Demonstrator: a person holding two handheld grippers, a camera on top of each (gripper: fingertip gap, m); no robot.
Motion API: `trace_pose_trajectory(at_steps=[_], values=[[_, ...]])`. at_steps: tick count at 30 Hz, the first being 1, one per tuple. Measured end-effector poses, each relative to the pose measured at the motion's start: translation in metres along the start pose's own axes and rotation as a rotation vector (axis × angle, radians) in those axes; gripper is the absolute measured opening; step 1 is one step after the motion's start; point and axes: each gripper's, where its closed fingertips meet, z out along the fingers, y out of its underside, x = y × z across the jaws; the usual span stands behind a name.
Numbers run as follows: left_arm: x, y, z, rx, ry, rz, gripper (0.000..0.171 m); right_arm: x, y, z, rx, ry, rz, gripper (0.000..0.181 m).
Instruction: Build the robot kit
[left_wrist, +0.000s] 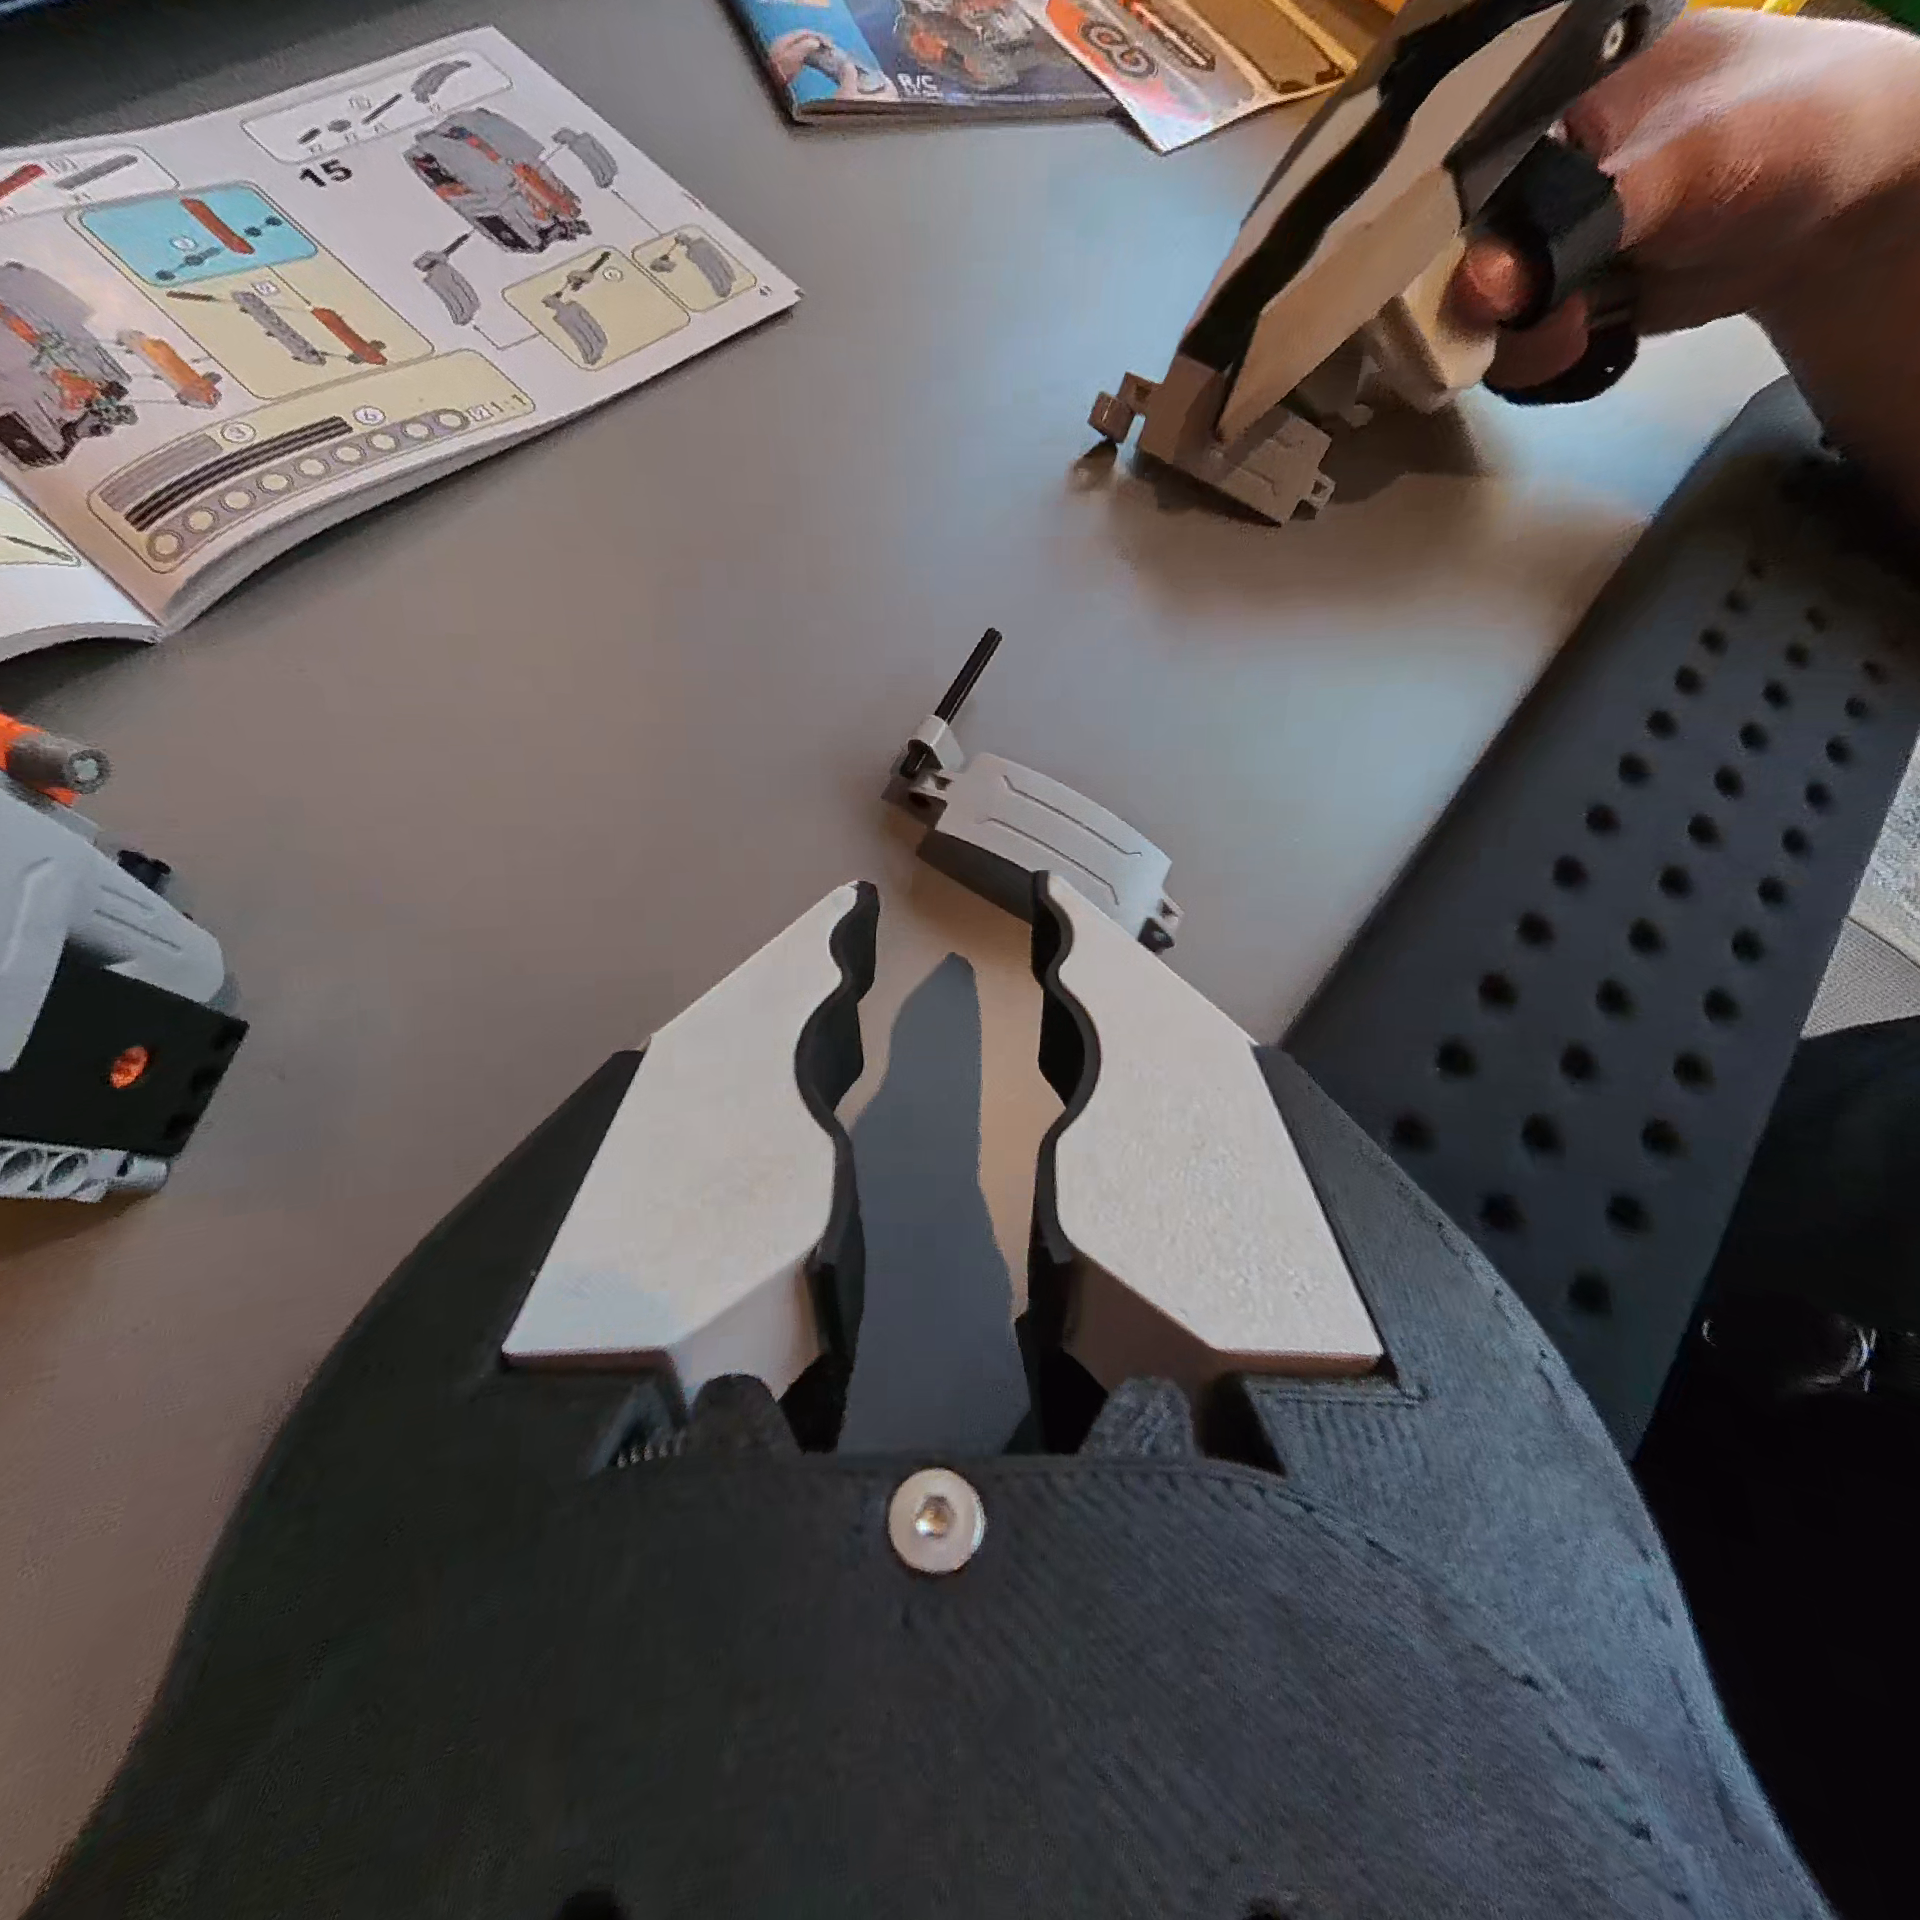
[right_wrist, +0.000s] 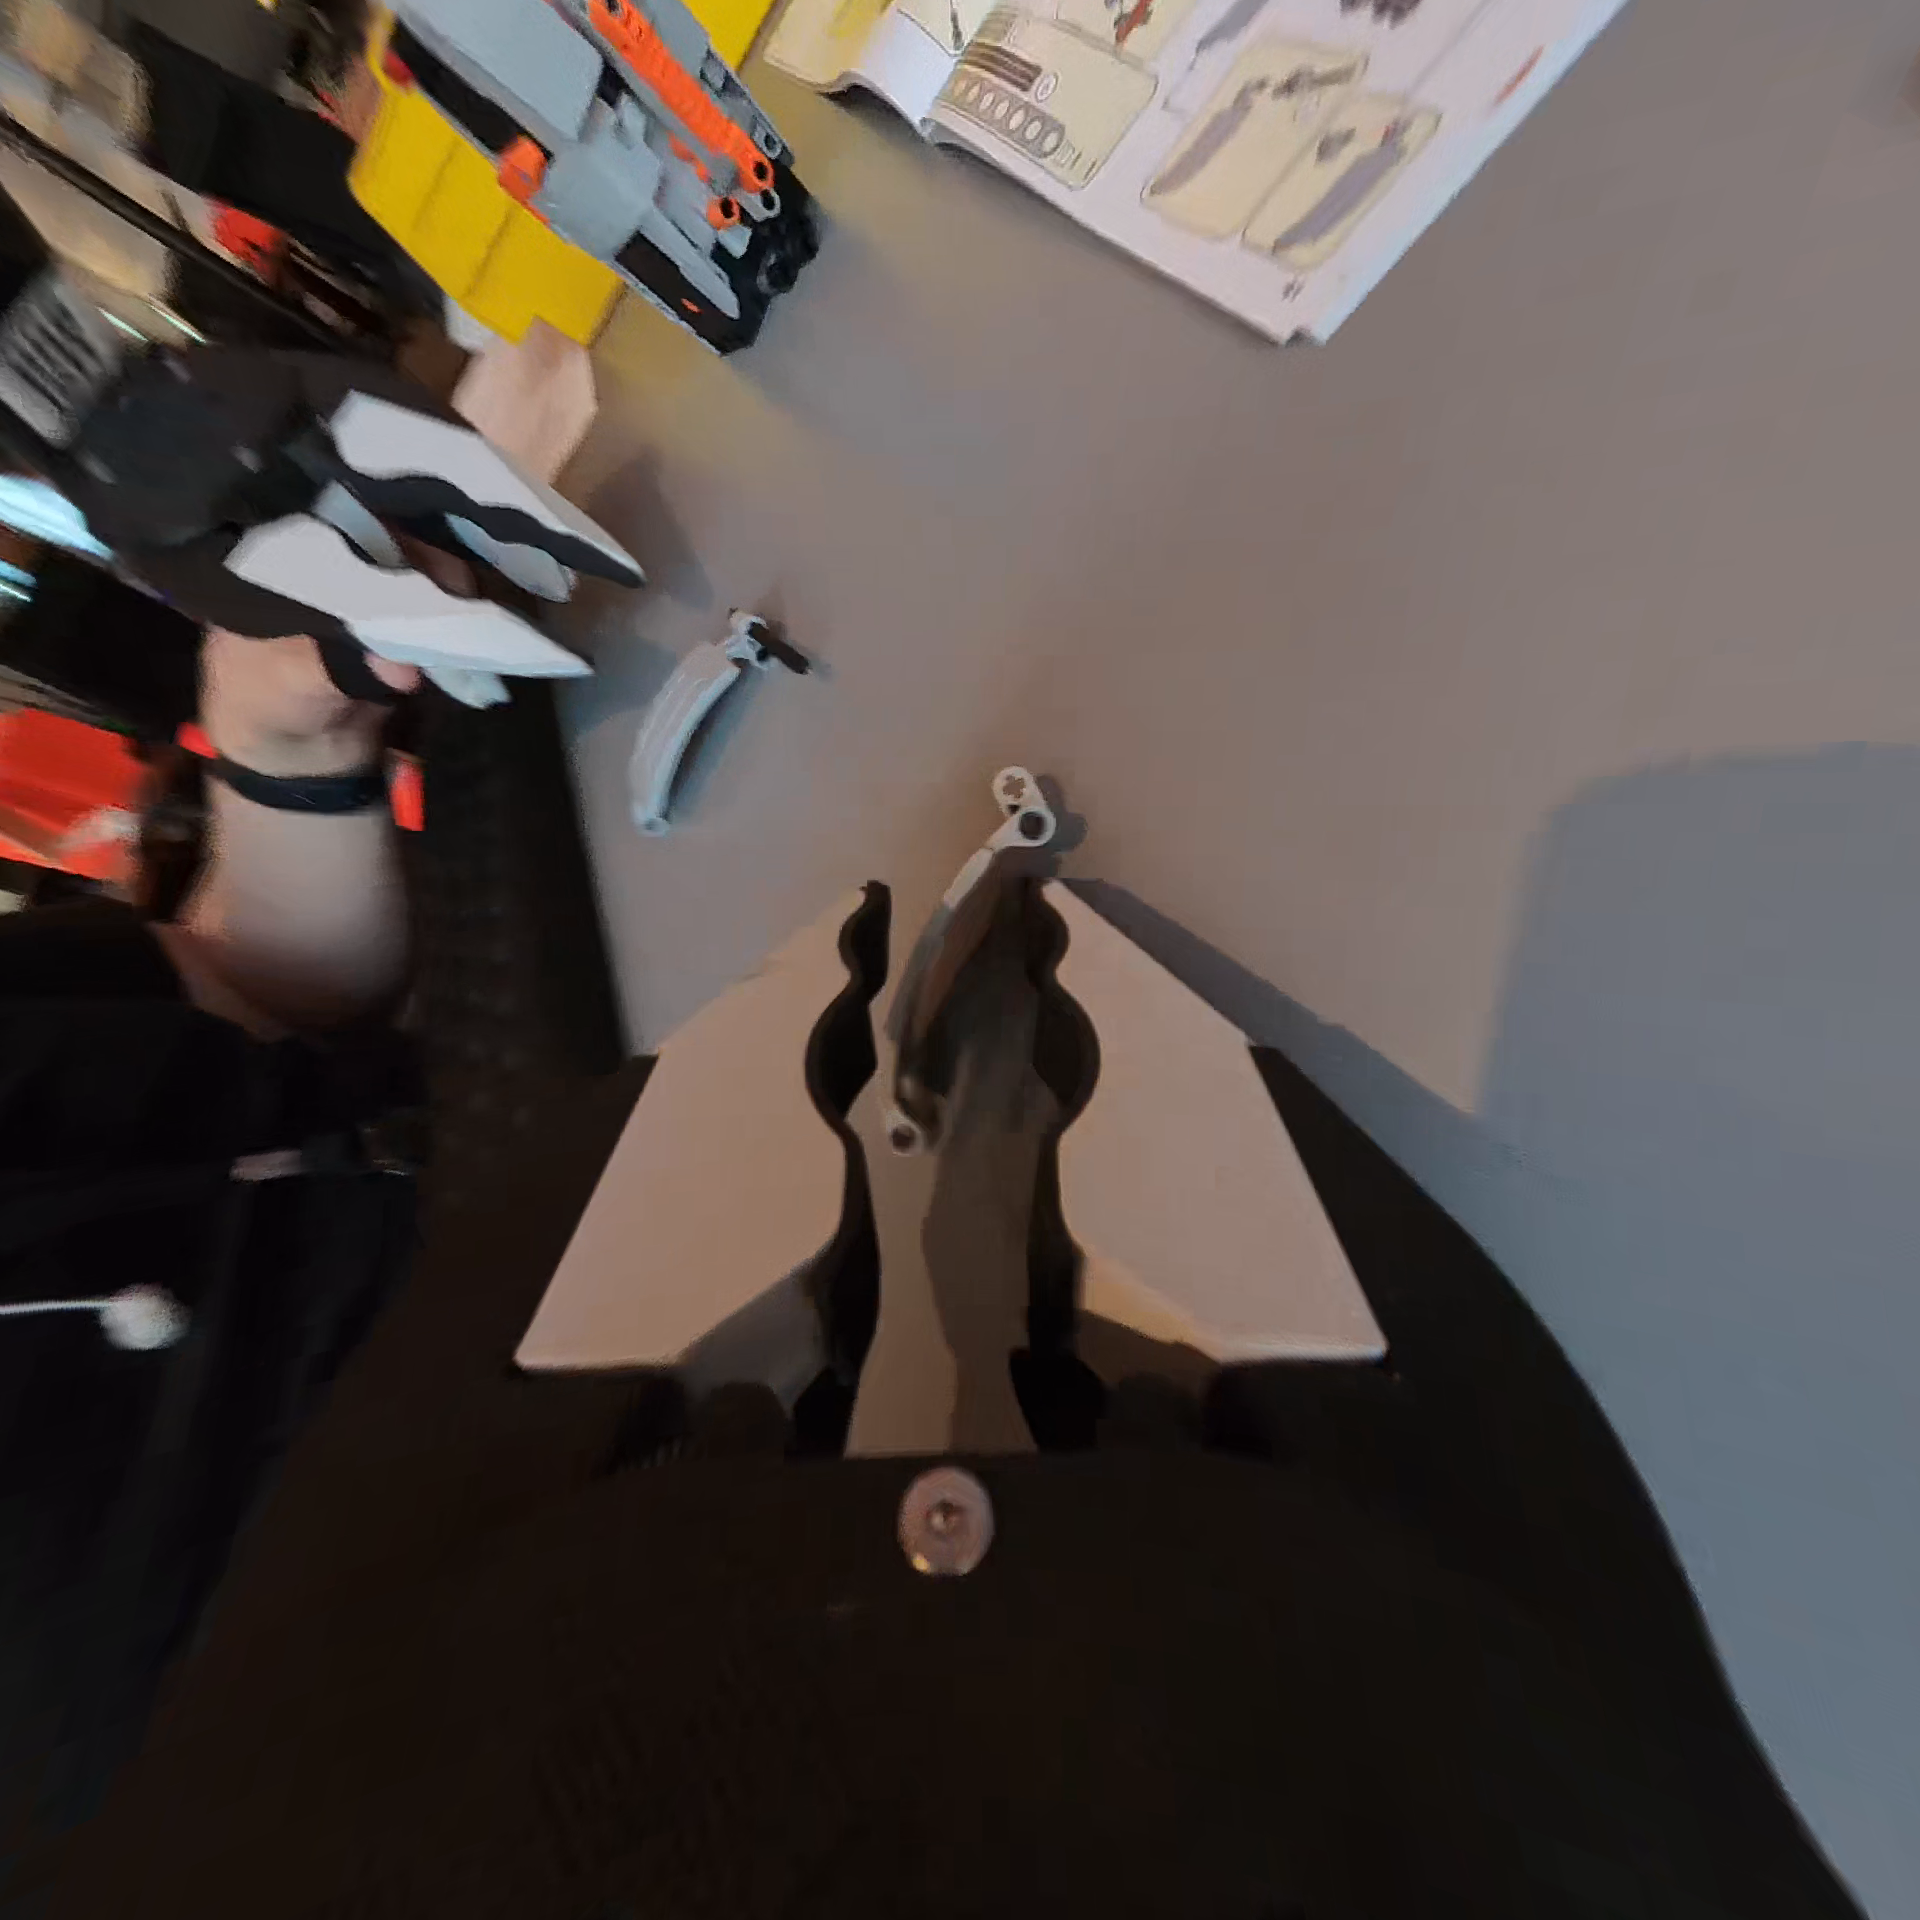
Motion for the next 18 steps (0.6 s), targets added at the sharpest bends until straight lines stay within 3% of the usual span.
trace_pose_trajectory(at_steps=[2,4,7,9,11,14,18], values=[[-0.001,-0.001,0.003,-0.008,-0.002,0.009,0.027,0.013,-0.004,-0.006,0.010,0.125,-0.128,0.029],[-0.002,-0.002,0.004,-0.006,-0.005,0.013,0.026,0.024,-0.015,-0.016,0.054,0.264,-0.218,0.049],[-0.003,-0.002,0.006,-0.003,-0.002,0.002,0.026,0.007,-0.043,-0.029,0.164,0.390,-0.453,0.050],[-0.004,-0.001,0.006,-0.003,0.000,-0.003,0.025,-0.028,-0.053,-0.014,0.182,0.347,-0.665,0.042],[-0.005,0.000,0.008,-0.013,0.005,-0.010,0.024,-0.054,-0.036,0.023,0.053,0.229,-0.816,0.031],[-0.005,0.002,0.010,-0.035,0.018,-0.023,0.024,-0.048,-0.019,0.070,-0.133,0.193,-0.871,0.030],[-0.004,-0.001,0.008,-0.007,0.019,-0.023,0.023,-0.045,-0.022,0.095,-0.182,0.170,-0.862,0.025]])
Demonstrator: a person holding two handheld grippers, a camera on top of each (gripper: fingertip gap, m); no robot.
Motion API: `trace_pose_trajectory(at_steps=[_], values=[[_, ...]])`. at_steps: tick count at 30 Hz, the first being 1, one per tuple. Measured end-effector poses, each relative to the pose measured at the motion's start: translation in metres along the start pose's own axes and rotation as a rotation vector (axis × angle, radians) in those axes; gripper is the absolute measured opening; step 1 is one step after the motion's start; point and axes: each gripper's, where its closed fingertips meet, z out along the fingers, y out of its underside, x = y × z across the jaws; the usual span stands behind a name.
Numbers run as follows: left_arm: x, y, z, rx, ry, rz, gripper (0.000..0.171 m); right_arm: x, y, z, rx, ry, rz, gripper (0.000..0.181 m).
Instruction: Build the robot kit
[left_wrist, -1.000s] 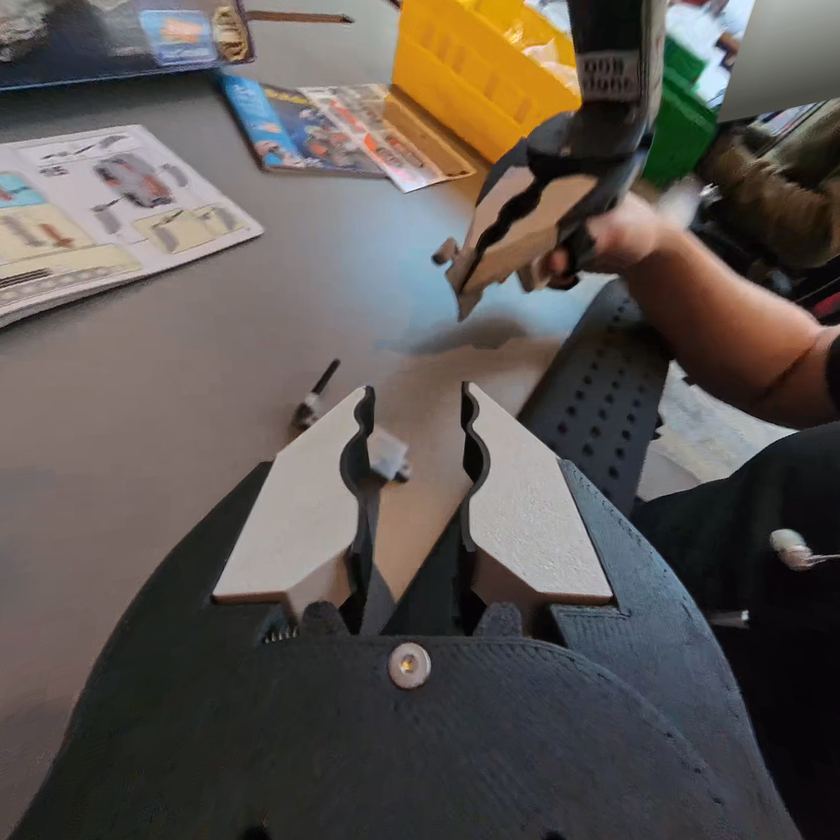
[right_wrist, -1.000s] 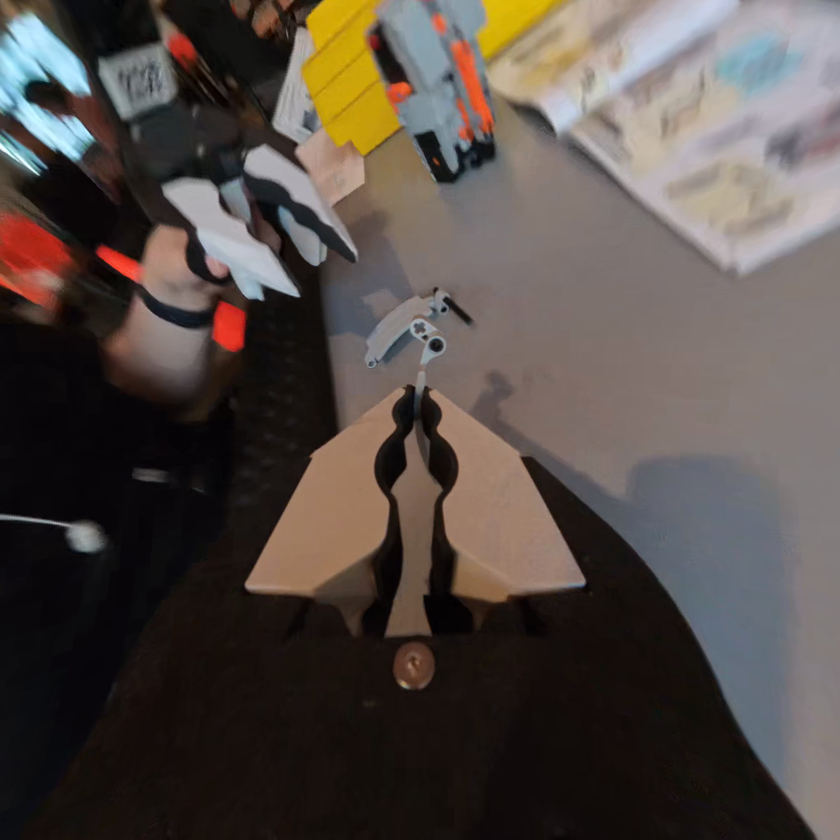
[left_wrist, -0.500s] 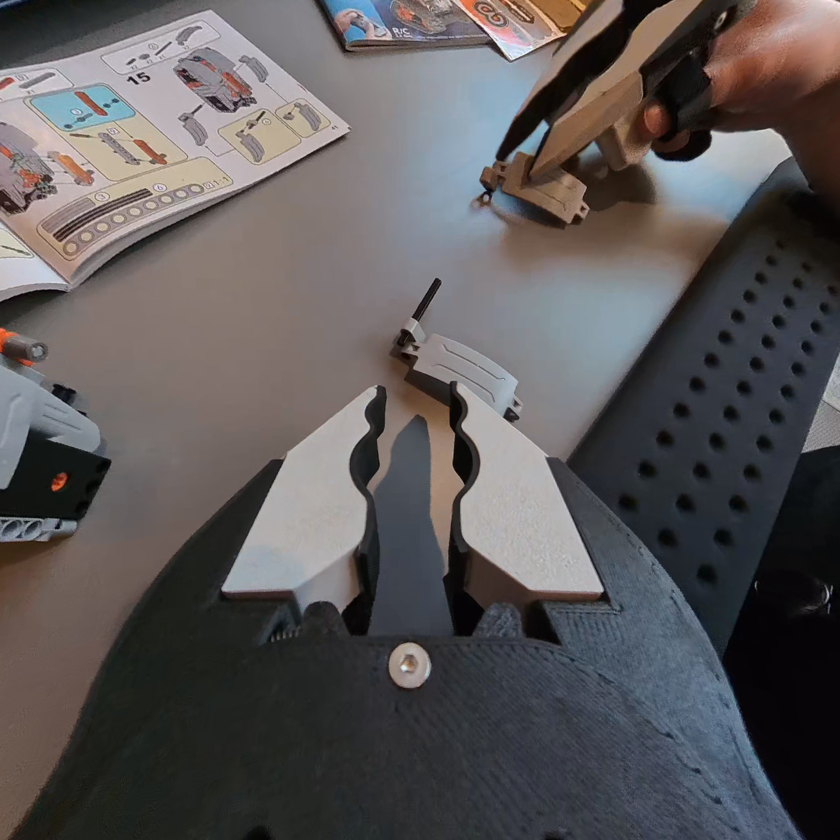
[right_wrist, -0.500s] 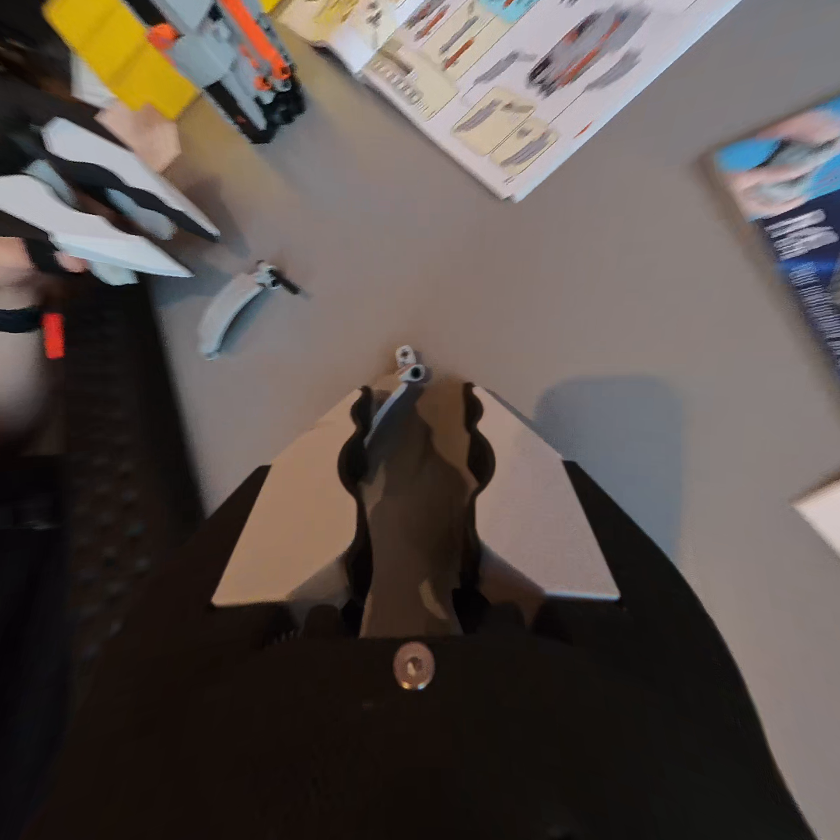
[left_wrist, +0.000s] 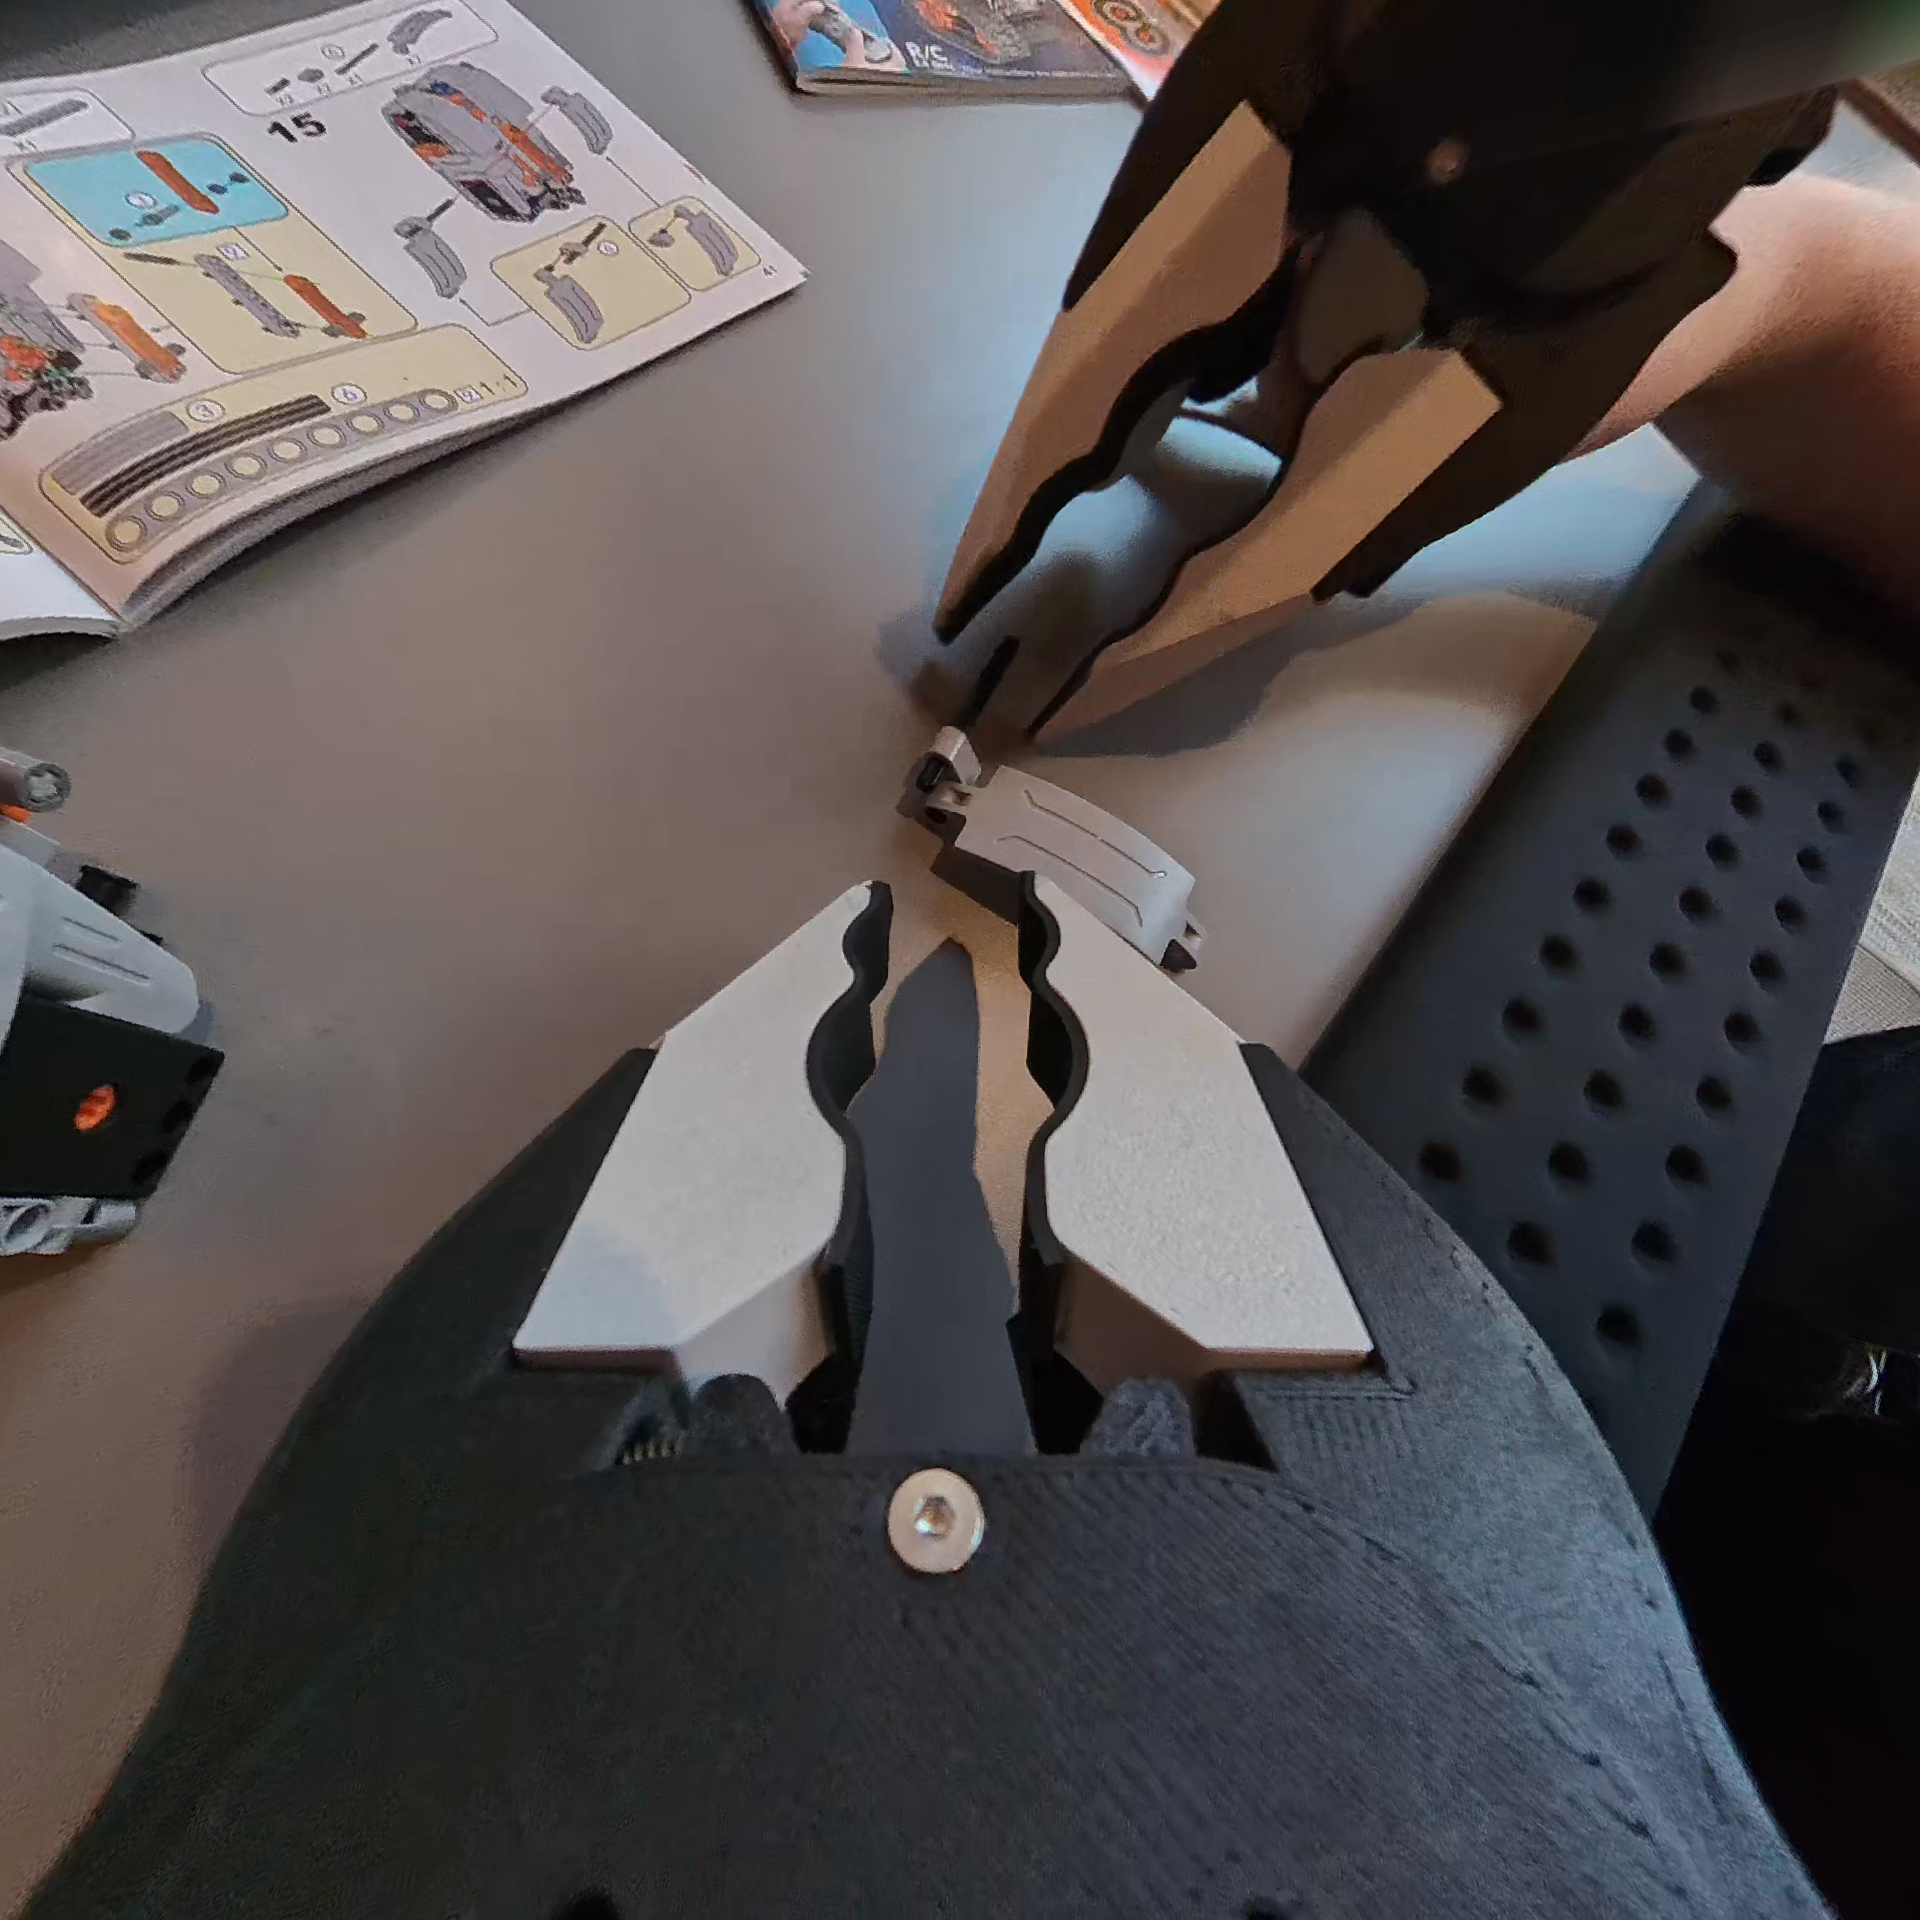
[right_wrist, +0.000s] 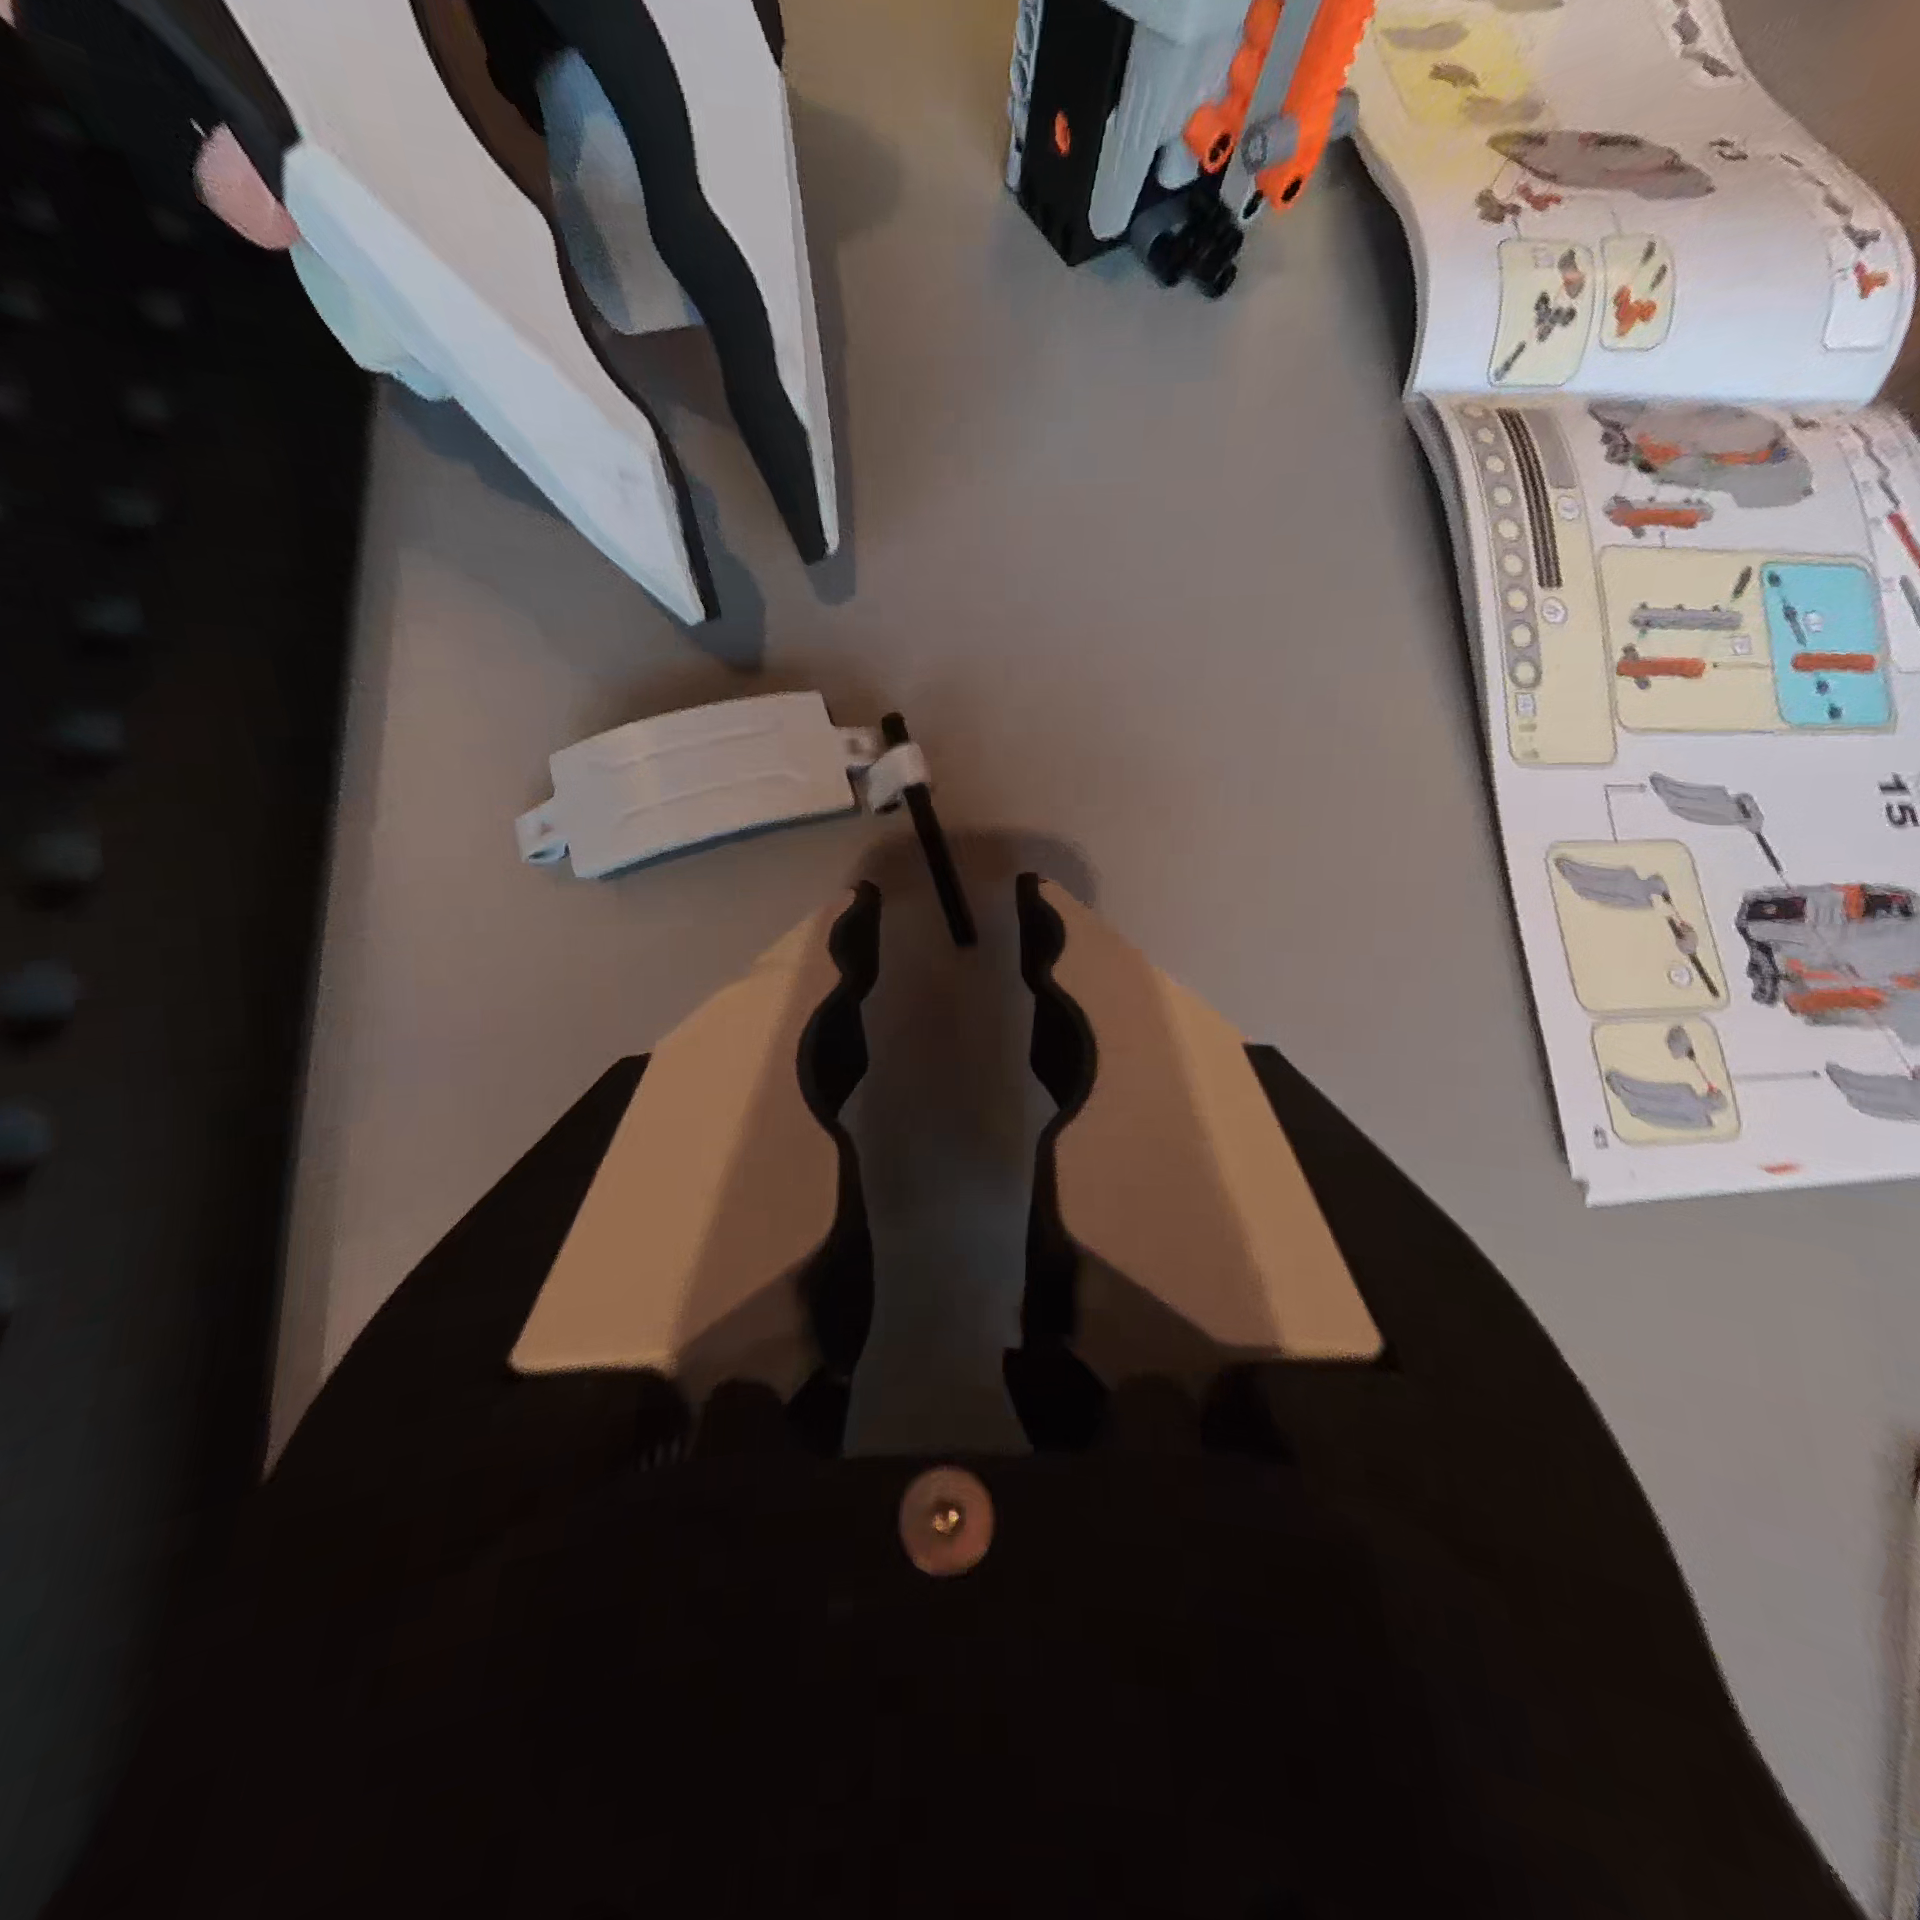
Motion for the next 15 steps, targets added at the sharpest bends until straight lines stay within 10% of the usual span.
trace_pose_trajectory(at_steps=[5,15], values=[[0.002,0.000,0.000,0.004,0.040,-0.023,0.021,-0.002,-0.007,-0.014,0.062,-0.047,0.002,0.002],[0.020,-0.015,-0.002,0.079,0.137,0.044,0.017,0.100,0.006,-0.118,0.255,0.455,-0.241,0.002]])
